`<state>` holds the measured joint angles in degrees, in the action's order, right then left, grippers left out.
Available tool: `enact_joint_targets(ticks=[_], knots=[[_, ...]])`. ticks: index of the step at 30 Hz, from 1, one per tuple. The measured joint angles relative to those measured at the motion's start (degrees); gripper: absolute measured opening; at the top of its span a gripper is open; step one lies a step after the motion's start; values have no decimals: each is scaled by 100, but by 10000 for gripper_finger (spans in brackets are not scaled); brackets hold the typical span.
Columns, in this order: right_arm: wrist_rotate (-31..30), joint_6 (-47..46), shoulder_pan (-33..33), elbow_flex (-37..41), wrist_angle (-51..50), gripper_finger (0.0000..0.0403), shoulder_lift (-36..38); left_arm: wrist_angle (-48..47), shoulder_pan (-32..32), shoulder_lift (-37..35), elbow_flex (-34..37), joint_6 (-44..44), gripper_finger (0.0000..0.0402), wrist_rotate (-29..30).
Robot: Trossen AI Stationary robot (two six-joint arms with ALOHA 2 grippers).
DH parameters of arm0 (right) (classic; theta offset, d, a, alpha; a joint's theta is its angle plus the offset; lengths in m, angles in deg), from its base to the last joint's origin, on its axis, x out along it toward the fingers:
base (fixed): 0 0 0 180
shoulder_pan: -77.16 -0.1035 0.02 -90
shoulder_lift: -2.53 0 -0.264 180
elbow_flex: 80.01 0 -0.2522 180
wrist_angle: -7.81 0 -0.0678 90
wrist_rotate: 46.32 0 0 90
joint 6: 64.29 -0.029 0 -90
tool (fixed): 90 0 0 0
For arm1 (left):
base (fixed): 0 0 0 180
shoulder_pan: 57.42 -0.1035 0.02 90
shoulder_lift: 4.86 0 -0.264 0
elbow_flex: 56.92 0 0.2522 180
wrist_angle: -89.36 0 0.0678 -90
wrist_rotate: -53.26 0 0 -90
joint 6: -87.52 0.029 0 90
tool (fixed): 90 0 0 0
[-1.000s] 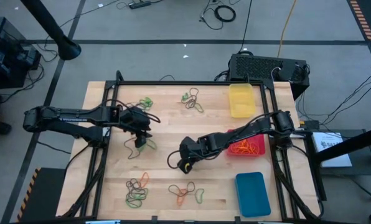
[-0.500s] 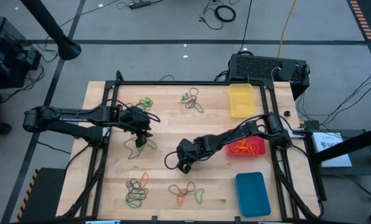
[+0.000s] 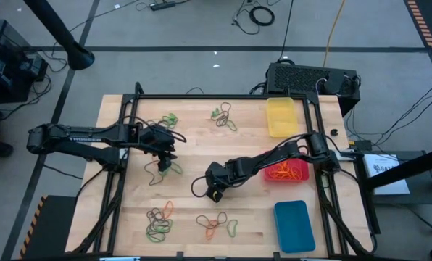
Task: Sort rubber bands into baskets
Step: Put the orange rubber band into the red bin
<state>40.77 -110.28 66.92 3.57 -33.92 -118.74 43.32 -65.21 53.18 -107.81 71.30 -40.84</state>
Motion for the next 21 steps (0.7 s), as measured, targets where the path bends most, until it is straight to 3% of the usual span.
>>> enact_joint_targets(ticks=[7, 12, 17, 21], knots=[[-12, -114, 13, -17, -80, 5, -62, 21, 1, 0, 0, 5, 175, 58], [140, -185, 23, 2, -193, 2, 78, 23, 0, 0, 0, 7, 175, 61], [292, -282, 45, 12, -444, 1, 688, 33, 0, 0, 0, 56, 175, 63], [838, -220, 175, 6, -605, 1, 1178, 78, 2, 0, 0, 123, 175, 178]])
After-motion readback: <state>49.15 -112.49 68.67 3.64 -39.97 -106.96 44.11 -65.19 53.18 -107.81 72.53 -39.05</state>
